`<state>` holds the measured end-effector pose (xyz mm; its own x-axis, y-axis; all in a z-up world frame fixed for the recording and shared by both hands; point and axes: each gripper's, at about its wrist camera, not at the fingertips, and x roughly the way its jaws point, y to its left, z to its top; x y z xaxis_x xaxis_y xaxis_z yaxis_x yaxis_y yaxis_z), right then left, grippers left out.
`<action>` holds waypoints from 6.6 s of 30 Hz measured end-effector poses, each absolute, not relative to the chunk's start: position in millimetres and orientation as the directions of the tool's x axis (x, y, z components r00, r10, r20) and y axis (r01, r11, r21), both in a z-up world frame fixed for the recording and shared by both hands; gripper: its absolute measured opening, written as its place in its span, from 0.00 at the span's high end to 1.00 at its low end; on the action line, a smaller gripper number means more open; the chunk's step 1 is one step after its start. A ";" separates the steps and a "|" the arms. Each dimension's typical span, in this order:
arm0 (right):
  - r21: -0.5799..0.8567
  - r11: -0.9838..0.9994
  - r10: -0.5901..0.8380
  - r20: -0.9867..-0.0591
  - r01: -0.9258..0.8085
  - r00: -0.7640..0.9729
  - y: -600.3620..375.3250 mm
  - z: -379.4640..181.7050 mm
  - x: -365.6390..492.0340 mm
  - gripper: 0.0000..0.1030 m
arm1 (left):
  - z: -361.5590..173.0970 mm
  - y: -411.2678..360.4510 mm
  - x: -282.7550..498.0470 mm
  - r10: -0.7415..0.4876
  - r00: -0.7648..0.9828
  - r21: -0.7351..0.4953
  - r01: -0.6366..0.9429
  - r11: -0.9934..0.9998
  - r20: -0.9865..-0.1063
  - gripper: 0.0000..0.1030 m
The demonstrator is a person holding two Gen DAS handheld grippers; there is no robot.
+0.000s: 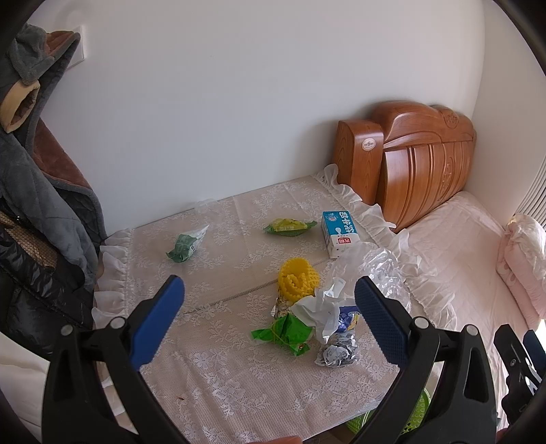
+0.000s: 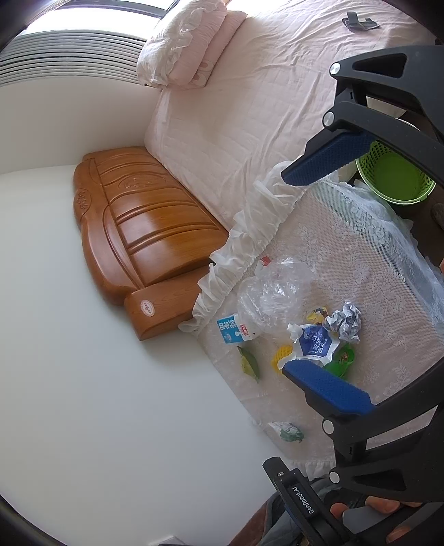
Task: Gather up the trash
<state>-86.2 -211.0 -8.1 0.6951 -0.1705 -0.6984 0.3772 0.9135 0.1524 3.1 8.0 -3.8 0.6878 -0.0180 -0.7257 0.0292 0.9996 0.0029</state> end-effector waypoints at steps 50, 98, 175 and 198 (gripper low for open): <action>0.160 0.962 0.020 -0.851 0.222 0.525 -172.2 -158.9 -52.8 0.02 | -135.6 74.0 14.4 -0.065 0.510 0.032 0.178 0.983 -0.858 0.07; 0.053 0.903 -0.153 -0.888 0.427 0.434 -249.4 -153.5 -142.6 0.47 | -230.3 -7.9 61.0 -0.200 0.427 0.025 0.466 0.884 -0.882 0.33; 0.189 0.935 -0.054 -0.761 0.300 0.647 -262.7 -69.9 -154.1 0.02 | -77.9 -2.8 -56.5 -0.156 0.650 0.026 0.261 0.965 -0.743 0.07; 0.000 0.998 -0.034 -0.845 0.064 0.534 -91.1 -184.1 47.8 0.03 | -105.0 104.3 -19.8 -0.149 0.605 -0.043 0.186 0.982 -0.782 0.07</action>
<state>47.8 -91.1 -184.1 0.5338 -0.0341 -0.8449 0.0641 0.9979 0.0002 -19.8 104.3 -105.0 0.6051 -0.1490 -0.7821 0.1860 0.9816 -0.0432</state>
